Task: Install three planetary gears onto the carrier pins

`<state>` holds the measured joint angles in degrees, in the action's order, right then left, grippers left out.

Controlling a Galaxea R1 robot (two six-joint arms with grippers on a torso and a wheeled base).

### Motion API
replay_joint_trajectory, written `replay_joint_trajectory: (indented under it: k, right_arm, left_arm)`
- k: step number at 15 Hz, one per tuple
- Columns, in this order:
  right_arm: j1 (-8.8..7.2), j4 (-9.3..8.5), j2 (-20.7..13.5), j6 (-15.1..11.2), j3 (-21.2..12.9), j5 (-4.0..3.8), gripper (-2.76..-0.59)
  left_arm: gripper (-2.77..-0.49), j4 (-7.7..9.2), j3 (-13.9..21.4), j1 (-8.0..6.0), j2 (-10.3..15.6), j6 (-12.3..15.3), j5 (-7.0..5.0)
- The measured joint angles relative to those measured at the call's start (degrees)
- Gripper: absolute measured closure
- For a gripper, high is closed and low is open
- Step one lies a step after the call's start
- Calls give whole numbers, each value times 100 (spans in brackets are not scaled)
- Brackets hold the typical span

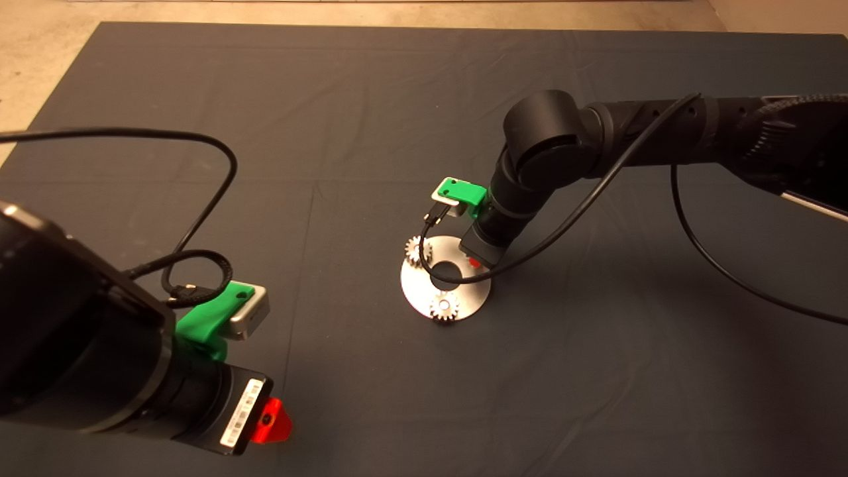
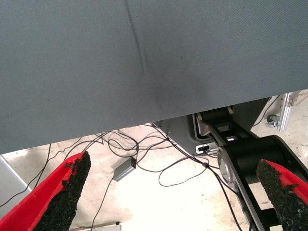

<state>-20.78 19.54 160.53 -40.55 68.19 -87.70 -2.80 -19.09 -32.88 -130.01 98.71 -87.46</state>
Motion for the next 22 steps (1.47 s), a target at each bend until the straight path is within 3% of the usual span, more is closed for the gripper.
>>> replay_joint_trajectory:
  k: [22]
  right_arm:
    - [1, -2, 30, 20, 13, 0, -97]
  left_arm:
    - [-249, 2, 0, 0, -2, 0, 0]
